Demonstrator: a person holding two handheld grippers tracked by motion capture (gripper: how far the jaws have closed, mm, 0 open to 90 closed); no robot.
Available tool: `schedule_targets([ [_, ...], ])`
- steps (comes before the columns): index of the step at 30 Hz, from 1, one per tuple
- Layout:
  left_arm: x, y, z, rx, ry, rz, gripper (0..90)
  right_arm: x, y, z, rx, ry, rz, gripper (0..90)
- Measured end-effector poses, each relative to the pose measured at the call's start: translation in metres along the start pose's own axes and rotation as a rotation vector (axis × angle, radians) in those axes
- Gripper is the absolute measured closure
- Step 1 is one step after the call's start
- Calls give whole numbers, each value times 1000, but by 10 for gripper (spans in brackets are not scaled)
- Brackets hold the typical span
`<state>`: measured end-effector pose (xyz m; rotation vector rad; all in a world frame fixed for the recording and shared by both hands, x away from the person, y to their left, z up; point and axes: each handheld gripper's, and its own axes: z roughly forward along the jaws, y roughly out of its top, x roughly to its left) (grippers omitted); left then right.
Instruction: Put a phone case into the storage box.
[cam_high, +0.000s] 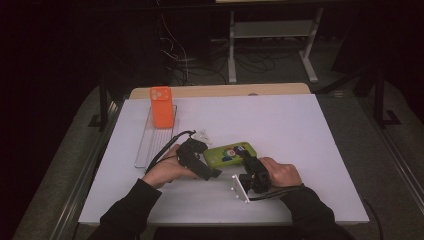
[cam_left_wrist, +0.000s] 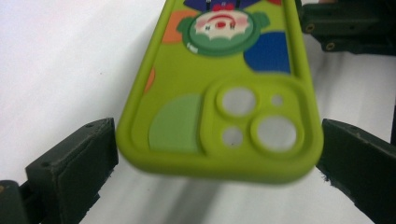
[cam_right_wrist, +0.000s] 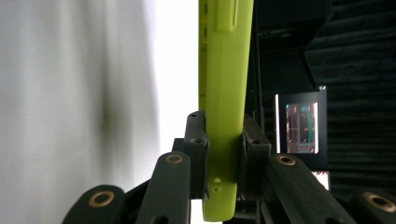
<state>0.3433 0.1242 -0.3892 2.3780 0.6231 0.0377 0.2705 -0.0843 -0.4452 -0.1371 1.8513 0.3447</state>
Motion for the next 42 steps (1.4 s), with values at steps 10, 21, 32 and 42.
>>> schedule_targets([
  [10, 3, -2, 1, 9, 13, -11, 0, -7, -6, 1, 15, 41, 124, 754],
  [21, 3, -2, 2, 9, 30, -22, 0, -18, -17, 2, 24, 121, 313, 754],
  [32, 4, -2, -1, -19, 36, -22, 0, -27, -23, 2, 12, 220, 570, 754],
  [42, 6, -2, -2, -22, 59, -18, 0, -35, -30, 6, -20, 349, 852, 754],
])
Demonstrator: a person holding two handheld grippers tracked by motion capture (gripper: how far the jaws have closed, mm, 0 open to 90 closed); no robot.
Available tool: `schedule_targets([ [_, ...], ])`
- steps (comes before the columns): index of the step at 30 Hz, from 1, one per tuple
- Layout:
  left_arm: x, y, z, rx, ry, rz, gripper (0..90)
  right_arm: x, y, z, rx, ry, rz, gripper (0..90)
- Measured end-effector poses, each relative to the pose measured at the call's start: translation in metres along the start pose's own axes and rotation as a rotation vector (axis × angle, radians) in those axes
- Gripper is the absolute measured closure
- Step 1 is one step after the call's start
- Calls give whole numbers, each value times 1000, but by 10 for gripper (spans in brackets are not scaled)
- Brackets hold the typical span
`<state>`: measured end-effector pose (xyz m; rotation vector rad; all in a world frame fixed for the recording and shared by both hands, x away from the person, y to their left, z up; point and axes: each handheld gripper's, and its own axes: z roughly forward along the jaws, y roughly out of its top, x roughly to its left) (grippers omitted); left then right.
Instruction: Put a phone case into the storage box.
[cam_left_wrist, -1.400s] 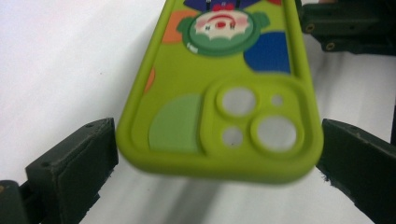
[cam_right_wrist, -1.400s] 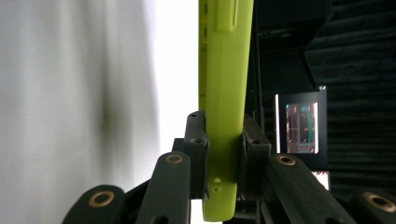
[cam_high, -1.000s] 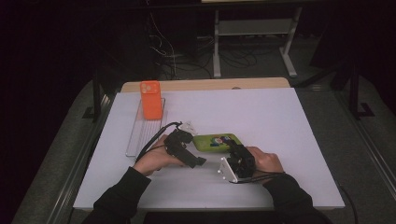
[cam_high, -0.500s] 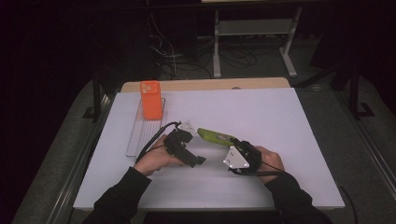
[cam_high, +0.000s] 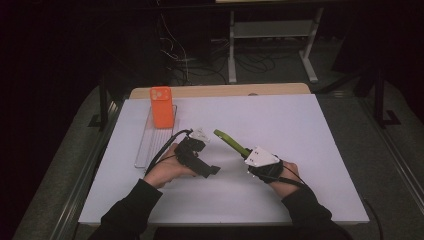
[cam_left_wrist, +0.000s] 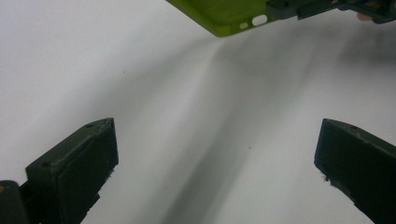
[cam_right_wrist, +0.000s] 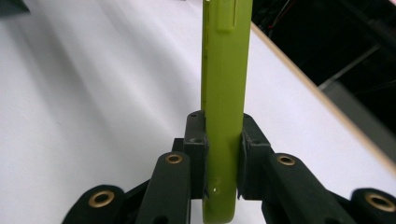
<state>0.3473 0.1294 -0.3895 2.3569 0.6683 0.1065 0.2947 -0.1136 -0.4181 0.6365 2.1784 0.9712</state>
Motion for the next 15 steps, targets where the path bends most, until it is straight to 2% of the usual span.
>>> schedule_targets([
  [3, 0, 0, -1, 0, -1, -2, 0, -5, -1, 0, -5, 31, 70, 754],
  [4, -1, 0, 0, -20, 0, -29, 0, -6, -1, -1, 2, 43, 104, 754],
  [6, -1, 0, 0, -24, 3, -27, 0, -9, -1, 0, 3, 63, 152, 754],
  [7, 2, 0, -2, 1, 4, 3, 0, -10, -2, 0, 2, 72, 179, 753],
  [12, 2, 1, -3, -7, 7, -19, 0, -19, -6, 1, 17, 93, 270, 754],
  [15, 2, 1, -3, -23, 6, -32, 0, -22, -7, 2, -1, 109, 359, 754],
])
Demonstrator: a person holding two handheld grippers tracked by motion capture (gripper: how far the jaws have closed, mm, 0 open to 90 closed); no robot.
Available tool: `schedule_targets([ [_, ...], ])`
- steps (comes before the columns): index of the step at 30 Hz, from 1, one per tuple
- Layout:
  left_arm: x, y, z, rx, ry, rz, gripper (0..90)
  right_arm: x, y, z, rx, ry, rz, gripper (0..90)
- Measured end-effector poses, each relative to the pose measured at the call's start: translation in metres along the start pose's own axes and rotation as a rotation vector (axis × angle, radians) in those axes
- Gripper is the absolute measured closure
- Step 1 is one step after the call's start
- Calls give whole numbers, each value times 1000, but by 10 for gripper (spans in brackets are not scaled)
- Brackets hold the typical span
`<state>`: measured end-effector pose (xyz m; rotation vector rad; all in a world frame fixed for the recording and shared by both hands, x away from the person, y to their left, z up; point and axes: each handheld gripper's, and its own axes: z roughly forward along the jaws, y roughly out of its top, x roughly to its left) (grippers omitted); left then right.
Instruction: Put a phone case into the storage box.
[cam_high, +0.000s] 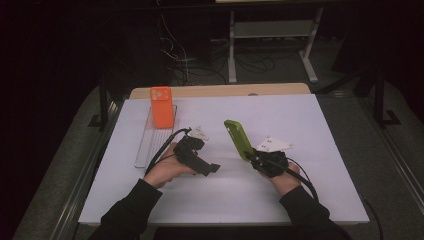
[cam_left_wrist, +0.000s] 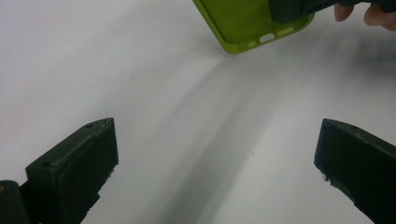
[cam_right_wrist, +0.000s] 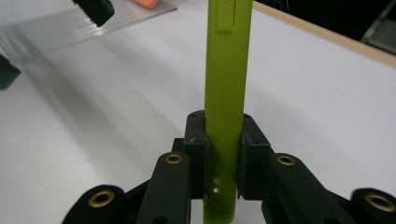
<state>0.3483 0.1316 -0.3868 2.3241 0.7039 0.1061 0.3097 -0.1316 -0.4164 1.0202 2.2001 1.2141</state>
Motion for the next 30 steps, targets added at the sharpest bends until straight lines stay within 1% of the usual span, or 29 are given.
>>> schedule_targets([
  [1, -1, 0, 1, -21, -2, -28, 0, -2, 0, 0, 2, 6, 18, 754],
  [2, 1, 0, -1, 1, 2, -1, 0, -4, -1, -1, 4, 9, 38, 754],
  [3, 1, 1, -1, -6, 2, -9, 0, -5, -1, -1, 0, 15, 67, 754],
  [5, 2, 2, -2, -22, 6, -11, 0, -8, -1, -1, -10, 21, 98, 754],
  [6, 1, 2, -3, -34, -4, -31, 0, -10, -2, -2, -10, 27, 124, 754],
  [7, 2, 3, -4, -44, -4, -31, 0, -10, -2, -2, -15, 27, 149, 754],
  [8, 2, 4, -5, -44, 1, -27, 0, -11, -2, -2, -18, 25, 160, 754],
  [9, 1, 6, -5, -69, 5, -52, 0, -11, -3, -3, -21, 21, 162, 754],
  [10, 1, 7, -7, -70, 9, -45, 0, -11, -3, -3, -24, 18, 166, 754],
  [11, 1, 9, -7, -95, 7, -64, 0, -11, -2, -3, -31, 14, 172, 754],
  [12, 2, 11, -9, -107, 5, -67, 0, -10, -2, -3, -35, 14, 176, 754],
  [13, 1, 13, -9, -131, 0, -86, 0, -9, -2, -4, -34, 12, 179, 754],
  [14, 1, 16, -10, -143, 0, -100, 0, -8, -1, -3, -40, 12, 175, 754],
  [15, 2, 18, -10, -160, -1, -102, 0, -6, 0, -4, -36, 18, 190, 754],
  [18, 1, 26, -11, -172, -9, -111, 0, -3, 1, -4, -48, 24, 182, 754],
  [20, 0, 31, -10, -181, -15, -109, 0, -1, 2, -3, -48, 32, 181, 754],
  [21, 1, 34, -10, -175, -15, -97, 0, 0, 3, -3, -49, 35, 174, 754],
  [25, -1, 45, -9, -202, -26, -108, 0, 5, 4, -2, -54, 40, 170, 754],
  [27, -1, 50, -8, -202, -32, -99, 0, 7, 5, -2, -61, 43, 165, 754],
  [28, -2, 51, -8, -202, -33, -92, 0, 9, 6, -3, -60, 48, 172, 754],
  [30, -4, 55, -6, -212, -33, -98, 0, 11, 7, -3, -64, 54, 161, 754],
])
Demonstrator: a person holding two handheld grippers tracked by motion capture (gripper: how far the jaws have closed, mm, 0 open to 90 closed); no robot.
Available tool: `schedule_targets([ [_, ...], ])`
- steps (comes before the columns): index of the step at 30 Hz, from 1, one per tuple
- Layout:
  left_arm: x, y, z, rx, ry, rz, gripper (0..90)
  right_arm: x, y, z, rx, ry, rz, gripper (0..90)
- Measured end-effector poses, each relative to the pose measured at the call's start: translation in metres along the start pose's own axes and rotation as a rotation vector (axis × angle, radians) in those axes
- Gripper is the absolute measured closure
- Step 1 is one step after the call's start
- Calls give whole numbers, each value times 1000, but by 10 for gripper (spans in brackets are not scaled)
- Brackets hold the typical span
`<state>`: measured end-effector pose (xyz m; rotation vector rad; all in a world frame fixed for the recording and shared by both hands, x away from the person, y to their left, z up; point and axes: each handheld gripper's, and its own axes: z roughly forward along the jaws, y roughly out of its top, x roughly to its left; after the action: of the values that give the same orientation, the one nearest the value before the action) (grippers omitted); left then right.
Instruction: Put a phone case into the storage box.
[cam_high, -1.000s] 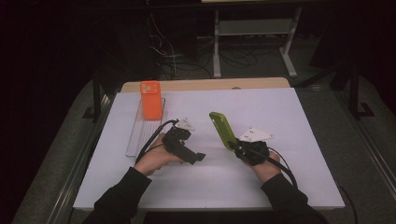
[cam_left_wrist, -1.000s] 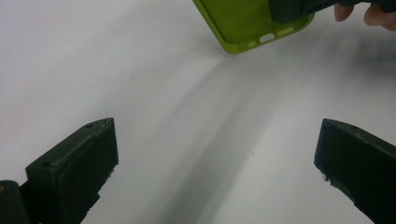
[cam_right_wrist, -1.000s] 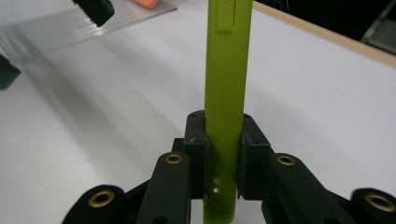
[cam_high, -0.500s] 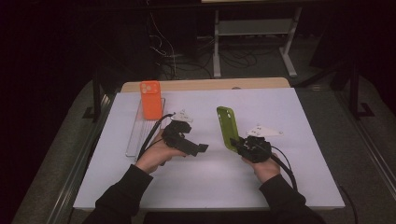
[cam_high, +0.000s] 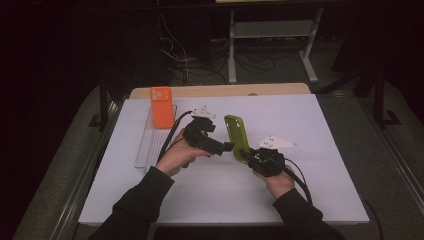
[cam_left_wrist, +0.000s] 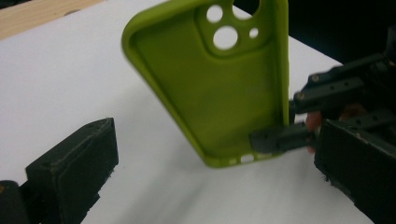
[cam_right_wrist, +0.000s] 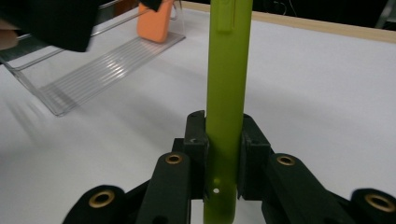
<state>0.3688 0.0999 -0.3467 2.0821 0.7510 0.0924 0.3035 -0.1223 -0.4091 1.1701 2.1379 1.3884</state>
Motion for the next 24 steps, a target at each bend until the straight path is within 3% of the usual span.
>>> schedule_targets([
  [5, -1, 4, 5, -11, 0, 6, 0, 5, 1, 0, -6, 16, 3, 754],
  [24, 1, 9, 19, -45, 6, -47, 0, 18, 2, 3, -10, 64, -15, 754],
])
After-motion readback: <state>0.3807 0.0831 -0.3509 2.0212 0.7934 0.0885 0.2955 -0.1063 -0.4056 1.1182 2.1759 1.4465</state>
